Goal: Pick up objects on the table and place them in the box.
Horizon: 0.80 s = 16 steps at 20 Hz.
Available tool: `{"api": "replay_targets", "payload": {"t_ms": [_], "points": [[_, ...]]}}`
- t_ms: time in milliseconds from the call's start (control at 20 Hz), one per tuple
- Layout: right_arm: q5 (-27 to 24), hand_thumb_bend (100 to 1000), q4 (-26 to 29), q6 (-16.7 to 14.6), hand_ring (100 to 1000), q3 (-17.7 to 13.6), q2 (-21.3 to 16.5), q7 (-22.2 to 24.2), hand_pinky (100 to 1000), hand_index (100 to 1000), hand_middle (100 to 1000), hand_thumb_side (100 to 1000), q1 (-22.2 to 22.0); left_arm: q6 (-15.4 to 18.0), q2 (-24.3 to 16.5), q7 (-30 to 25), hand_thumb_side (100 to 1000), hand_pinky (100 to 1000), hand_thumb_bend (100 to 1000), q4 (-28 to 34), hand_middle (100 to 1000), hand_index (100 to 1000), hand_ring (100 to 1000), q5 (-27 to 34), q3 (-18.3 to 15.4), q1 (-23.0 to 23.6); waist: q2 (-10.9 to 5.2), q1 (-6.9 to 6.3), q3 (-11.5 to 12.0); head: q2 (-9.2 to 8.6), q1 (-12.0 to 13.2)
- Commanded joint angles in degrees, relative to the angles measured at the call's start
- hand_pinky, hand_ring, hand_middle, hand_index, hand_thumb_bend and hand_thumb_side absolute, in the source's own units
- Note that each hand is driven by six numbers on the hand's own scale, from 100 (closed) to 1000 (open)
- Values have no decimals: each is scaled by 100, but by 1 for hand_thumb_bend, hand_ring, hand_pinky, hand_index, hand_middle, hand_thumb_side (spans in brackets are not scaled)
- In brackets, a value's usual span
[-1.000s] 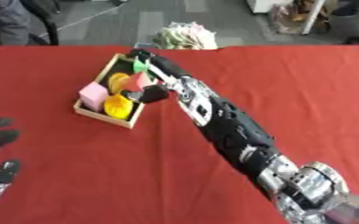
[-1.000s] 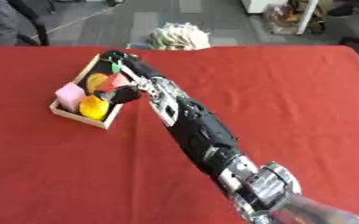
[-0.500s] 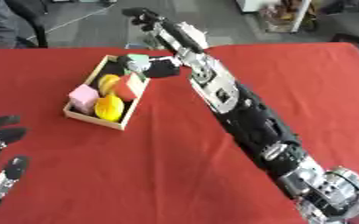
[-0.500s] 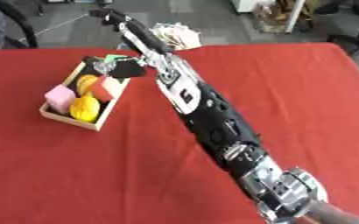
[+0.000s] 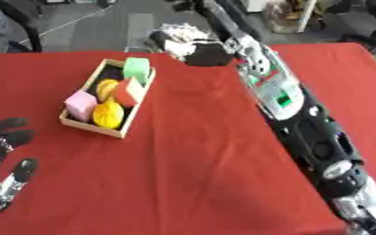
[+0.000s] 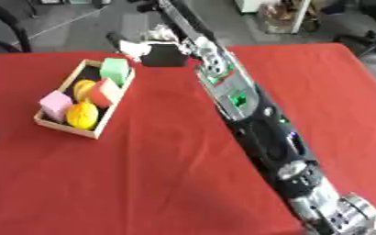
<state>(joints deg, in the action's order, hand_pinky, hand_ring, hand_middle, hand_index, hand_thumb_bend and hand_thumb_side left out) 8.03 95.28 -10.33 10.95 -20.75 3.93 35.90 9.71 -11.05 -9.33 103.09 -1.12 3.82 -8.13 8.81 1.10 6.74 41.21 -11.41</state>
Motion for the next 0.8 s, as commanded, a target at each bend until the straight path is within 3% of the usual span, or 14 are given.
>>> {"api": "replay_targets", "payload": {"t_ms": [50,450,800], "points": [[-407,354,620,39,826,-148,-313,-46,795,912,853,224,-368,-7,-68,93,460,809,612,57,761,817,748,-30,-74,-35,-66,74,-38,-74,182],[-762,277,971,46,790,-400,43,-135,775,863,810,192,-1798,-25,-40,231,462,808,608,45,766,822,750,-45,-97,-16,16,71,-139,-83,820],[-877,245,843,32,767,-530,488,-286,765,857,777,195,-2420,-19,8,222,466,809,604,-13,767,828,751,-87,-68,46,49,97,-307,117,1199]]}}
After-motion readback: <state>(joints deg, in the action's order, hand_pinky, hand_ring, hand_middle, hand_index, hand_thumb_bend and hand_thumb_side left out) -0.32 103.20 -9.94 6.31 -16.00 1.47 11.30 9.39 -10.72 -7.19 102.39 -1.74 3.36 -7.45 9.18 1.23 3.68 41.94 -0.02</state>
